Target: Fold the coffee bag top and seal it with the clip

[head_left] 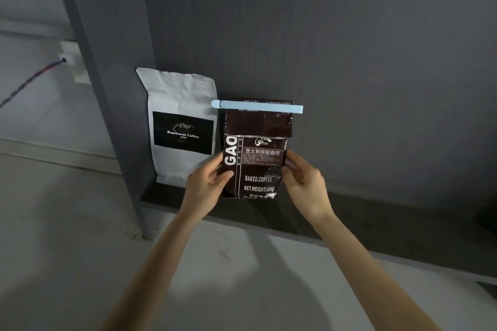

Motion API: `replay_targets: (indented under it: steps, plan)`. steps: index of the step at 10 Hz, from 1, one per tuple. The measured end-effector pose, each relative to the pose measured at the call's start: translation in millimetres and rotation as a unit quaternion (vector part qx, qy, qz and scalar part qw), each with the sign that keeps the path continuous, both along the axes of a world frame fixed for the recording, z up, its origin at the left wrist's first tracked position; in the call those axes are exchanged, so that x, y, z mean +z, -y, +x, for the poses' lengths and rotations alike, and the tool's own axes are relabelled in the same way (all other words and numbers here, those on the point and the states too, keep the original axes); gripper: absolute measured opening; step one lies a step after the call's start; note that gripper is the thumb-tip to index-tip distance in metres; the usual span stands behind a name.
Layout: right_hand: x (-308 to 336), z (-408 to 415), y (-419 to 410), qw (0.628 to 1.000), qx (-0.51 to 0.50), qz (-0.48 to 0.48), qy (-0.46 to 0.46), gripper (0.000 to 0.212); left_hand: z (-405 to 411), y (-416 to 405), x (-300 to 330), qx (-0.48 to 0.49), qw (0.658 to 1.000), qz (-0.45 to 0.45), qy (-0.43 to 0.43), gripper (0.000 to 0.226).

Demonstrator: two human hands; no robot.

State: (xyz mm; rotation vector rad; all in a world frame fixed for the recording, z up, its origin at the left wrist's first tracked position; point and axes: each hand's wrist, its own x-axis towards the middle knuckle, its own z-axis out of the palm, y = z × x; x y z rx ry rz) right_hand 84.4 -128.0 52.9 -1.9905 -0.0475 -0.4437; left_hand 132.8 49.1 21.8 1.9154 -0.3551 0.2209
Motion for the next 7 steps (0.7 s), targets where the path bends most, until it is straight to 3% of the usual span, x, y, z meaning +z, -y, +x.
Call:
replay_targets:
  steps: [4,7]
  plan:
    - [-29,18,5,0.999,-0.006,0.031,-0.026,0.039,21,13,-23,0.025,0.998,0.031,-0.043,0.042]
    - [-19,2,13,0.998,-0.01,0.002,-0.055,0.044,-3,10,-7,0.017,0.998,0.042,-0.05,0.055]
